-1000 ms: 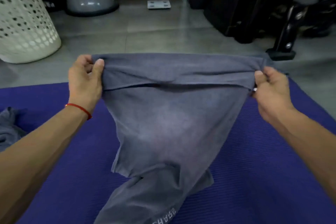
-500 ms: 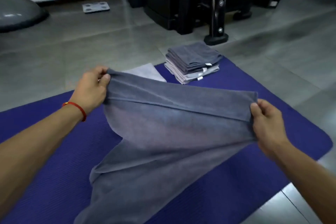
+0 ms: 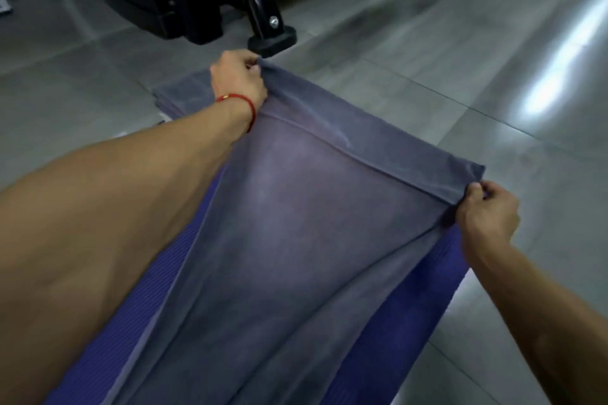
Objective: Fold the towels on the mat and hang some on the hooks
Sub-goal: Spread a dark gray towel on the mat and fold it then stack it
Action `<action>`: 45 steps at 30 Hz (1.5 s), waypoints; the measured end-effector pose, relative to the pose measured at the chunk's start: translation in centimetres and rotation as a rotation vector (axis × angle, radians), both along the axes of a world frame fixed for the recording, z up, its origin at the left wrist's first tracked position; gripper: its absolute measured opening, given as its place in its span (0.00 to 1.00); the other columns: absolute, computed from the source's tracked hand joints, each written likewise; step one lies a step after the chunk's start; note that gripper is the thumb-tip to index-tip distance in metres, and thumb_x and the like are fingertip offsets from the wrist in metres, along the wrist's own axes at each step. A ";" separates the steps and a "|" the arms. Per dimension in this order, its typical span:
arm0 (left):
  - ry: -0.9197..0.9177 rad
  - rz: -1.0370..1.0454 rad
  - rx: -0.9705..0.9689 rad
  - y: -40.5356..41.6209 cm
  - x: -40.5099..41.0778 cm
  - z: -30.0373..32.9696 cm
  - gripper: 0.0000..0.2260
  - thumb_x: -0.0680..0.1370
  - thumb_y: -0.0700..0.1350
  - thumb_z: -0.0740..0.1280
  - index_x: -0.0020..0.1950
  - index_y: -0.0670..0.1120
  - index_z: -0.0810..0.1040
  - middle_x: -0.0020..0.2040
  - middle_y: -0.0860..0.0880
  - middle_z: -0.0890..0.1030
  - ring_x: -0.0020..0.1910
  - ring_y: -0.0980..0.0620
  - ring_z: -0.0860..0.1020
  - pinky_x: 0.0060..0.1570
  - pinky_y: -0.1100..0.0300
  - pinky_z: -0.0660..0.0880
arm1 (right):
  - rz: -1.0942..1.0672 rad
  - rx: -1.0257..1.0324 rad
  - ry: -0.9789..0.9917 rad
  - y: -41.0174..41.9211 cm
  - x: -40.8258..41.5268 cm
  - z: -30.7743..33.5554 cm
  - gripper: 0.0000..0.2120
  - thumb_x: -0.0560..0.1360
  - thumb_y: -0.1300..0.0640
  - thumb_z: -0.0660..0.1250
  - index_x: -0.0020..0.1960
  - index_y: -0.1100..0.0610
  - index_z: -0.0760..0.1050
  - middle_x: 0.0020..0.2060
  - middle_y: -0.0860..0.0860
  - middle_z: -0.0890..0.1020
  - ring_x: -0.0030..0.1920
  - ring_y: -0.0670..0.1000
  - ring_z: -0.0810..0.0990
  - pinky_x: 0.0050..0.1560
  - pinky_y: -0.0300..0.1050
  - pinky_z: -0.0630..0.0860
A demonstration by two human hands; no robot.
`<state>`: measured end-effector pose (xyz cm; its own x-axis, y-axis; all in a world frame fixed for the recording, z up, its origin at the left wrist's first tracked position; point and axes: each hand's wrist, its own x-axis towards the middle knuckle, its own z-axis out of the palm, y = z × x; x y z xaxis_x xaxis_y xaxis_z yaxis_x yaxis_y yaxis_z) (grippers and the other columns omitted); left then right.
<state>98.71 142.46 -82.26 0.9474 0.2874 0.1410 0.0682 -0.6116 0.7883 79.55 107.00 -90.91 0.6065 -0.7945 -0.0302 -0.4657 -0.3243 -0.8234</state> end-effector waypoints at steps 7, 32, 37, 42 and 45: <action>0.253 -0.514 0.184 -5.7 -7.6 -5.6 0.25 0.76 0.36 0.65 0.75 0.44 0.71 0.70 0.42 0.75 0.67 0.41 0.74 0.69 0.55 0.69 | 0.215 -0.119 0.253 1.4 -1.5 -1.5 0.20 0.80 0.57 0.62 0.70 0.62 0.72 0.65 0.65 0.75 0.61 0.66 0.77 0.63 0.57 0.75; 0.340 0.447 -0.112 13.8 -60.3 -10.4 0.14 0.71 0.43 0.76 0.53 0.56 0.82 0.41 0.61 0.82 0.42 0.69 0.78 0.42 0.71 0.71 | 2.252 -1.053 0.310 46.2 -16.2 0.4 0.06 0.81 0.51 0.65 0.54 0.50 0.79 0.50 0.49 0.79 0.56 0.55 0.80 0.56 0.54 0.76; -0.019 0.547 0.250 16.4 -60.6 -6.7 0.13 0.74 0.34 0.71 0.52 0.50 0.81 0.43 0.56 0.73 0.38 0.56 0.75 0.37 0.58 0.76 | 1.939 -0.441 -0.167 44.9 -11.3 4.0 0.10 0.85 0.51 0.57 0.58 0.50 0.77 0.55 0.49 0.82 0.55 0.54 0.79 0.58 0.54 0.74; 0.336 0.553 -0.018 15.4 -62.1 -12.6 0.16 0.76 0.50 0.72 0.62 0.54 0.75 0.54 0.58 0.73 0.52 0.58 0.76 0.50 0.62 0.76 | 1.909 -0.908 0.214 41.5 -9.2 0.1 0.09 0.84 0.50 0.59 0.61 0.51 0.73 0.56 0.53 0.83 0.55 0.60 0.80 0.51 0.55 0.76; 0.459 0.546 -0.133 14.5 -62.2 -15.0 0.17 0.74 0.60 0.68 0.60 0.56 0.73 0.53 0.58 0.74 0.54 0.59 0.73 0.54 0.63 0.72 | 1.883 -1.045 0.402 40.5 -9.6 -2.1 0.17 0.83 0.47 0.60 0.68 0.53 0.71 0.64 0.53 0.78 0.63 0.57 0.77 0.60 0.56 0.76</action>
